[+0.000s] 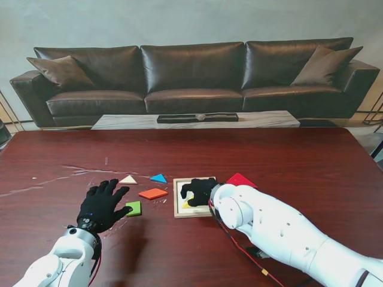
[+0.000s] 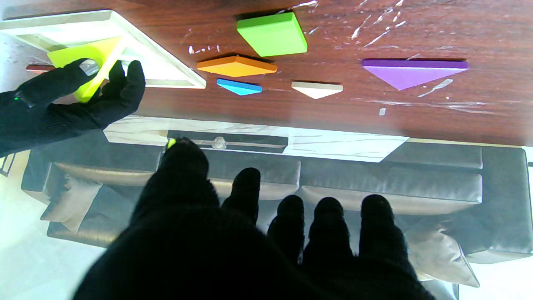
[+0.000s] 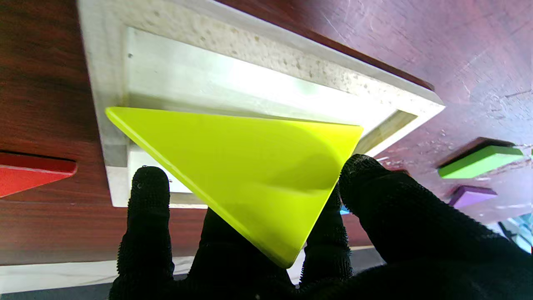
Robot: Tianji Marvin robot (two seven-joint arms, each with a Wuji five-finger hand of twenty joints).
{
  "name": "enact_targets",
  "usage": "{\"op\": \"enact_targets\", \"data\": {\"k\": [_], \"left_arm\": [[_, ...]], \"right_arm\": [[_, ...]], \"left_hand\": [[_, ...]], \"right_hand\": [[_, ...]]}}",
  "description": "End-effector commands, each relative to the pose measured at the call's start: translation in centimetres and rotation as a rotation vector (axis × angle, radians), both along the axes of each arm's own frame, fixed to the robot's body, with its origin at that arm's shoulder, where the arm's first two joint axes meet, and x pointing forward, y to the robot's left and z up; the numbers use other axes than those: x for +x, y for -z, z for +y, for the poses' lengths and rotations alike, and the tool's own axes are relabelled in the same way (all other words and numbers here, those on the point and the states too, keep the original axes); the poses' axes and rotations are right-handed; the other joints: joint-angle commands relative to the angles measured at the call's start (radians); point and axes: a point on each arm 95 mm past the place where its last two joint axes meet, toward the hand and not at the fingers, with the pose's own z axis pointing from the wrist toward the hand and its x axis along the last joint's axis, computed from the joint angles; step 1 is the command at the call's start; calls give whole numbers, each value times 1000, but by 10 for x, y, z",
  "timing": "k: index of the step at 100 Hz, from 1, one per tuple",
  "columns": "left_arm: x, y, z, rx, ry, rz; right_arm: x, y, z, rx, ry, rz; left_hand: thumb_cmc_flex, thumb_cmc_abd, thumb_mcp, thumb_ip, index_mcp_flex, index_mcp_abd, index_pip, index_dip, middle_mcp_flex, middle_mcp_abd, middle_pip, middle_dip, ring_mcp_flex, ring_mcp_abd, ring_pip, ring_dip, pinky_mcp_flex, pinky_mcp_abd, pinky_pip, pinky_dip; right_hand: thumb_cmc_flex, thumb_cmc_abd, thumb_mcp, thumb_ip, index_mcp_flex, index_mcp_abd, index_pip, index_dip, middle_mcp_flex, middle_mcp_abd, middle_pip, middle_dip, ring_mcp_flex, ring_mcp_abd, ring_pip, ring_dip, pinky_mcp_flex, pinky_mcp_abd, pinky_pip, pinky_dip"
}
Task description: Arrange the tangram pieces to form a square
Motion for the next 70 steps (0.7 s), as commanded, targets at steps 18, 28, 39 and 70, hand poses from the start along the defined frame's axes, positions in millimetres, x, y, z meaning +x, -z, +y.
{"op": "enact_targets", "data": {"k": [18,28,39,70], "left_arm": [[0,1,-2,-5,5,5],[0,1,-2,-6,6,6],[0,1,-2,-4,5,6],[0,1,-1,6,0,6]], "right_arm": [[-11,9,-7,-72,15,25],[-10,9,-6,-74,22,16],[-11,11,-1,-43,33,21],[-23,15,16,4,16,42]], "left_hand": [[31,37,-12,46,6,-14,4,7,-10,7,8,2,13,-11,4,3,-6,1,-2,-6],[31,39,-12,46,7,-14,4,8,-10,6,8,2,13,-12,5,3,-6,1,-2,-6],[32,39,-12,46,8,-13,4,8,-11,7,7,2,13,-11,4,3,-5,1,-2,-6],[32,40,-13,45,8,-14,4,8,-11,7,7,2,12,-11,4,3,-5,1,-3,-6]], "right_hand": [[7,118,-135,37,-8,72,-44,-1,1,29,10,-4,11,87,-44,-38,45,-33,38,-59],[114,110,-107,-36,12,92,38,-94,48,27,76,31,76,88,86,25,121,-88,81,-62],[118,107,-95,-41,9,115,62,-105,41,42,79,32,78,94,110,29,134,-104,82,-63],[109,119,-90,-38,-11,164,95,-116,18,66,82,22,82,98,127,12,203,-150,78,-71]]}}
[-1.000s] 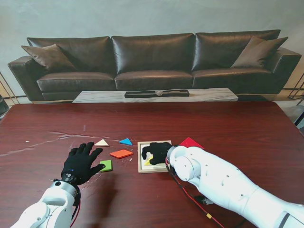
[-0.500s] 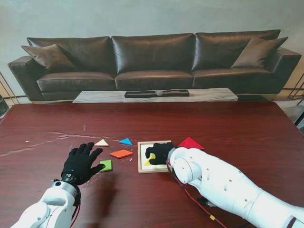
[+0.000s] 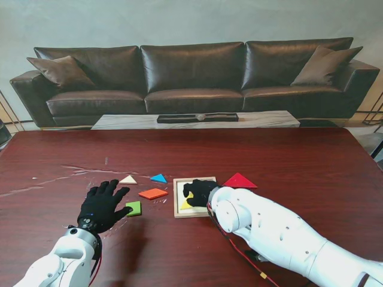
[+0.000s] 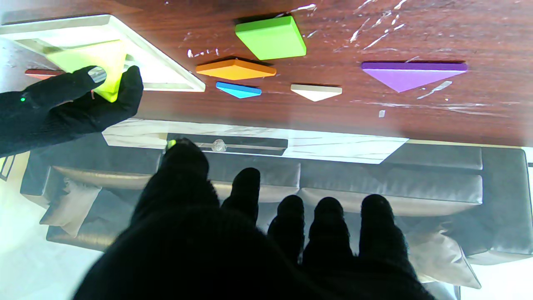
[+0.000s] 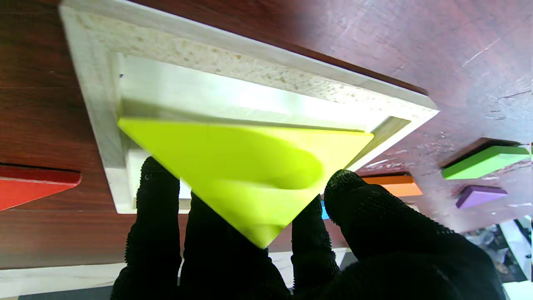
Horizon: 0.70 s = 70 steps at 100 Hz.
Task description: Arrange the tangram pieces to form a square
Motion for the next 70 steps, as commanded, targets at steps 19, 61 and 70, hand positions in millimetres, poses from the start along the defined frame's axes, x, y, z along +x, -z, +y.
{"op": "enact_targets", "data": {"k": [19,61,70], "left_arm": [[-2,-1,0,1,-5,0],[-2,-1,0,0,-4,-2],[-2,-1,-1,-2,-3,-3]], "right_arm": [[-21,10,13,9,-25,49],[-31,6,2,-56,-14,72],[-32,5,0,-75,-18,70]], "left_hand": [[32,37,-13,45,9,-12,5,8,-11,7,7,2,11,-12,4,3,-5,0,-4,-6],[31,38,-13,45,7,-12,3,7,-9,6,7,2,13,-12,4,3,-5,2,-3,-6],[30,38,-13,45,5,-13,2,7,-10,6,7,2,12,-11,4,3,-5,1,-4,-6]], "right_hand": [[17,26,12,-5,-2,30,15,-11,-12,26,18,-7,56,-28,30,-16,39,-7,22,-24],[-32,76,-60,36,6,28,-21,7,5,8,-7,-28,55,-25,-21,-53,-9,63,10,-30],[-48,97,-92,73,8,22,-62,42,-4,1,-38,-42,30,-20,-72,-70,-50,72,-3,-34]]}}
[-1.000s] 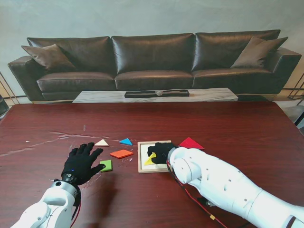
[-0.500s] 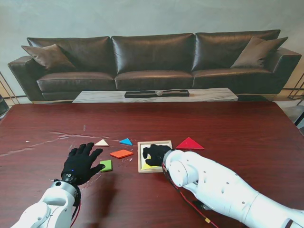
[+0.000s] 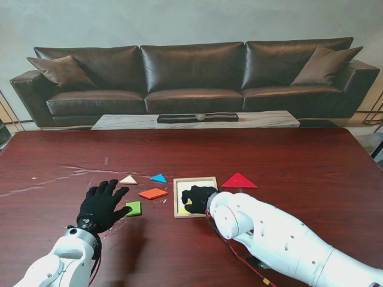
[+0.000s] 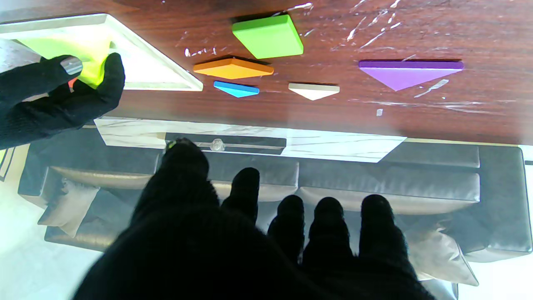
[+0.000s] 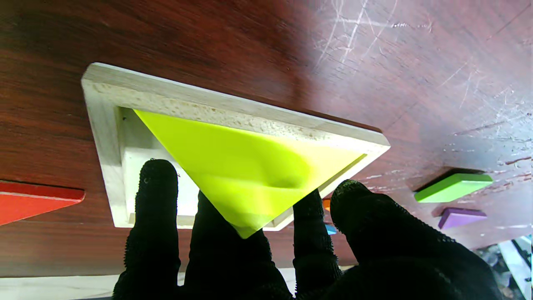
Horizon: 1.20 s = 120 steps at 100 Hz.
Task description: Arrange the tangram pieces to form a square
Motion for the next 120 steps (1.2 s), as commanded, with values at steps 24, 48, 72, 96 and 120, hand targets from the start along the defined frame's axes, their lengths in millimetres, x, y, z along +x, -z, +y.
{"op": "enact_targets", "data": {"k": [24,48,72,96,120], "left_arm": [[-1,0,-2,-7,5,1],[-1,0,-2,-8,3,-1],[0,0,-3,-7,4,0],[0,0,-3,-8,2,3],[0,0,-3,-6,4,4]], "right_arm": [[-9,9,-7,-43,3,10],[-8,6,-8,-32,11,-12],[-7,3,-8,-35,-1,-29],[-7,-1,-8,-35,9,-44],[-6,-8,-11,-31,23,-73]], "left_hand": [[29,39,-13,45,3,-6,1,6,-12,7,6,1,10,-11,3,2,-6,2,-5,-6],[28,39,-13,45,-1,-7,-1,5,-14,8,5,1,9,-13,2,2,-6,3,-7,-6],[28,39,-13,45,-4,-6,-3,5,-17,7,4,1,5,-13,1,1,-7,4,-9,-6],[27,39,-13,45,-6,-6,-5,4,-23,7,3,0,-1,-13,-1,0,-9,5,-12,-6],[28,38,-13,45,-8,-5,-6,4,-23,8,3,0,-1,-13,-1,0,-7,6,-13,-6]], "right_hand": [[-50,57,-109,36,-15,20,-178,34,-61,19,-99,-68,-120,50,-148,-96,-170,32,-67,-49],[-56,96,-234,41,-64,37,-340,-1,-86,13,-316,-167,-222,79,-256,-164,-278,60,-148,-112],[129,233,-686,58,-121,44,-453,-13,-92,12,-501,-241,-329,93,-366,-222,-377,67,-234,-200],[92,258,-687,61,-156,57,-543,-53,-99,34,-626,-286,-358,110,-455,-266,-411,68,-296,-252],[86,259,-687,62,-154,62,-568,-56,-95,32,-634,-288,-358,106,-464,-266,-414,67,-316,-267]]}}
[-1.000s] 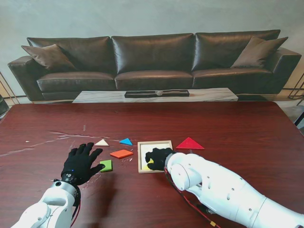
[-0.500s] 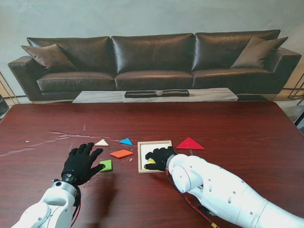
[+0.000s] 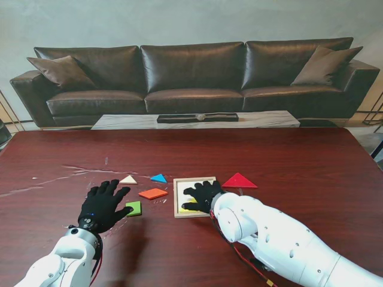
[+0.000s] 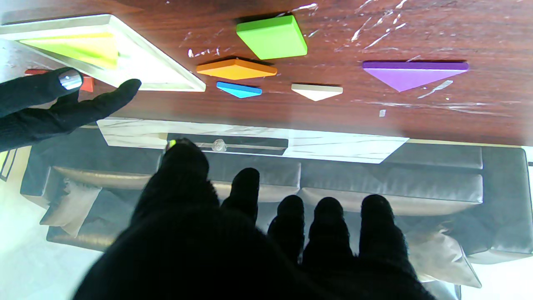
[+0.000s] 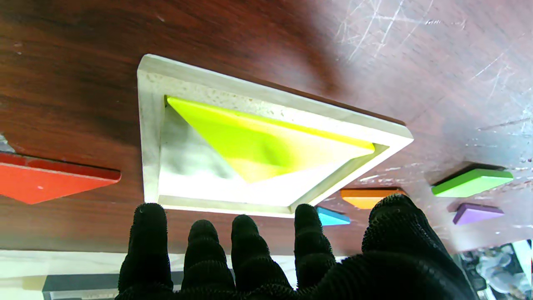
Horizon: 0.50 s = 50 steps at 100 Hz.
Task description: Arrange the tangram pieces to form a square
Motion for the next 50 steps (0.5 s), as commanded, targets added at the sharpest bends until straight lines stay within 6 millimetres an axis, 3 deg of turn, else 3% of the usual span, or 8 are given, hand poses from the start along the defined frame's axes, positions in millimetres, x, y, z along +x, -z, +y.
{"op": "enact_targets", "data": {"k": [1,21,50], "left_arm": [[0,-1,-1,-4,0,2],[0,-1,-1,-3,2,3],[1,0,-2,-1,5,8]], "right_arm": [[-2,-3,-1,-1,1,-15],[4,-18,-14,-9,35,-85],[16,-31,-53,-23,97,-162]], "left_hand": [[28,39,-13,45,-7,-5,-6,4,-23,7,3,0,-2,-13,-1,-1,-7,5,-13,-6],[29,38,-13,45,-6,-5,-5,4,-23,7,3,0,0,-12,-1,0,-7,5,-15,-5],[30,37,-13,45,-3,-5,-3,6,-23,7,3,1,1,-12,0,0,-6,5,-16,-4]], "right_hand": [[-20,29,-15,33,-33,26,-19,-9,-26,11,-19,-12,-27,20,-12,-11,-21,17,-17,-22],[-12,2,-14,34,-15,11,11,25,-17,-10,36,18,-7,-3,33,9,-19,13,-28,-38],[19,-130,-15,30,30,-60,89,54,-11,-47,170,78,61,-33,78,20,18,-30,-49,-54]]}}
